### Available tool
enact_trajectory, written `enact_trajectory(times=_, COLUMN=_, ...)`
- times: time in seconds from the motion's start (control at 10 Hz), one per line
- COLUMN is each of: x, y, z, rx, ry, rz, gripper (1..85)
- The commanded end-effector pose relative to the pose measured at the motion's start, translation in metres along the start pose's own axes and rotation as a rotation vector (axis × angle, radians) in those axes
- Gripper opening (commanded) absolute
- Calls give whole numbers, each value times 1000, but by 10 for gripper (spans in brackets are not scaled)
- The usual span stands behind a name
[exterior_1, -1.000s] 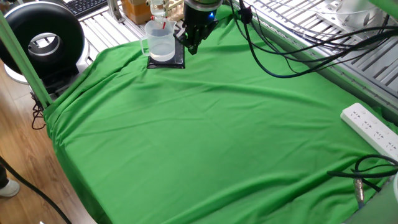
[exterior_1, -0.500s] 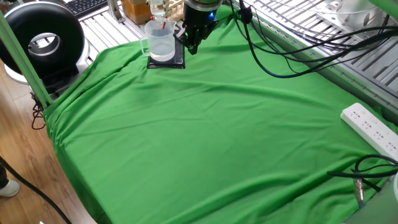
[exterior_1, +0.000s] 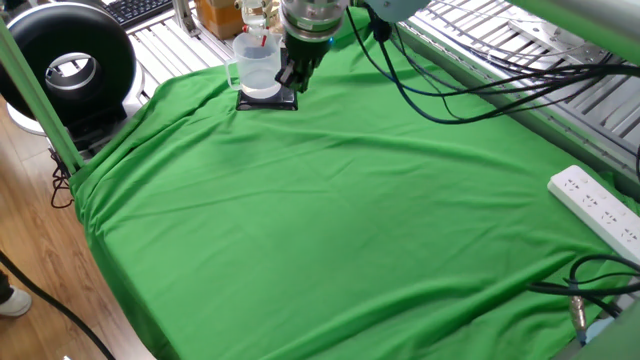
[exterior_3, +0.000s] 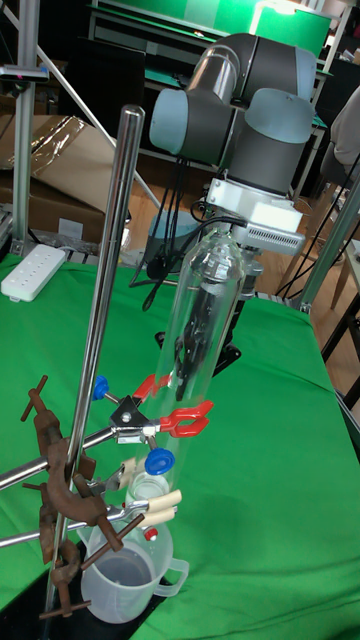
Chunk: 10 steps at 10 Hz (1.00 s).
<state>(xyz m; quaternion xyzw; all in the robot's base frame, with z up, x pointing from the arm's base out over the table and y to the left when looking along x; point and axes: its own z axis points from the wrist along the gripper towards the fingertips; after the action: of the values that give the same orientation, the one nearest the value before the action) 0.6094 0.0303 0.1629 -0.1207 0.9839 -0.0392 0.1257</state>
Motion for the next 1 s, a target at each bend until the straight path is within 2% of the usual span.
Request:
enact_trajectory(times=0.0, x=1, y=4, z=0, rx=-17, ry=7, rz=182, gripper=13)
enact_trajectory(times=0.1, x=-7, y=-15, z=-1, rx=51, ry=-32, rz=232, gripper=13)
enact_trajectory(times=0.4, x=-14, y=-14, z=-1, rx=43, ry=-64, rz=351, gripper=13)
enact_trajectory(times=0.6, x=-17, y=-9, z=-1, rx=18, ry=-70, rz=453, gripper=13)
enact_trajectory(times=0.8, x=-25, y=-10, z=-2, rx=10, ry=-104, rz=518, gripper=13)
enact_trajectory(times=0.9, x=-26, y=-8, z=-2, rx=0, ry=-106, rz=569, gripper=13)
